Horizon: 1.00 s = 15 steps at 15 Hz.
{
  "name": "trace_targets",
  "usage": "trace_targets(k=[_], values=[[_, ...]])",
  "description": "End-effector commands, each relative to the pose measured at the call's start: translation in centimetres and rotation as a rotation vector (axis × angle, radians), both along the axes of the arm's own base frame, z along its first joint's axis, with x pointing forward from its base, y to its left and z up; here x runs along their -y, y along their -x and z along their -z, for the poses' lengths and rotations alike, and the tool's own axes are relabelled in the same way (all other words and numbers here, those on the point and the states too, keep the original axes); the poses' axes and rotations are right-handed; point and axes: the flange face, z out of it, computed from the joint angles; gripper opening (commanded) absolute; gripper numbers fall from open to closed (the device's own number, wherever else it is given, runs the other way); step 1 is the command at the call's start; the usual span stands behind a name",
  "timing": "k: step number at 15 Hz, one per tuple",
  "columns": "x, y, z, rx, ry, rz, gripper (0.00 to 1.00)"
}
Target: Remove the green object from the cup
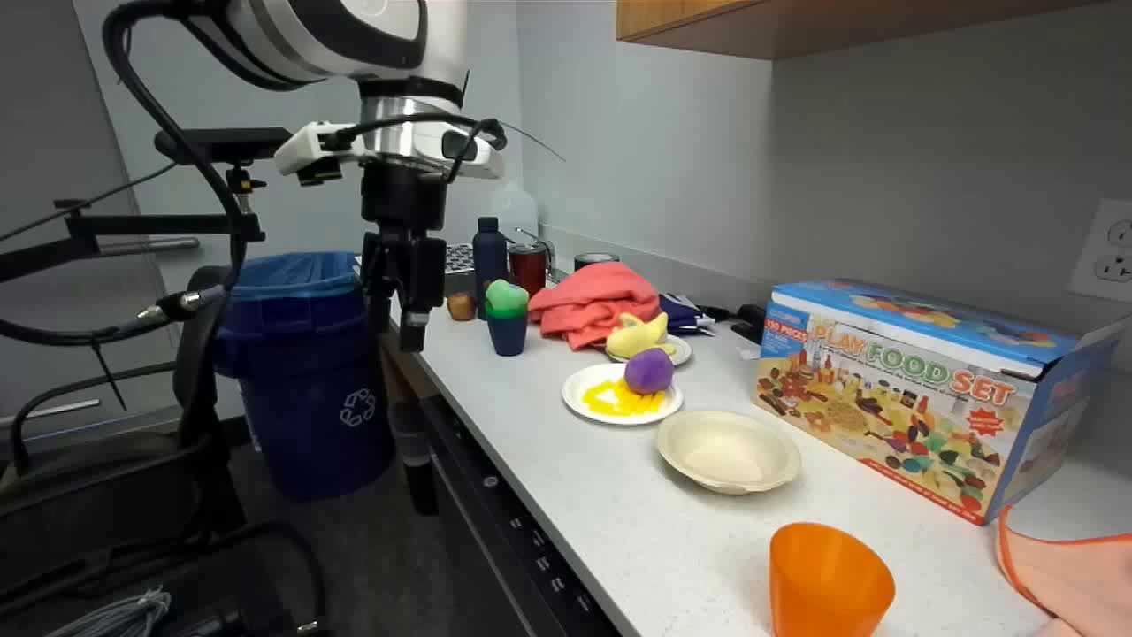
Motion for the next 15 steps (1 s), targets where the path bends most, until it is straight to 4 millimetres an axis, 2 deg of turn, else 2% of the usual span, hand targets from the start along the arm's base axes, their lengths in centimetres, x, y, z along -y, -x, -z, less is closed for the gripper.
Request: trace_targets(k=[1,15], values=[[0.01,0.0,-0.01,-0.001,0.0,0.0,1.0],[0.0,-0.29,-0.06,0.04,-0.003,-0.001,1.0]])
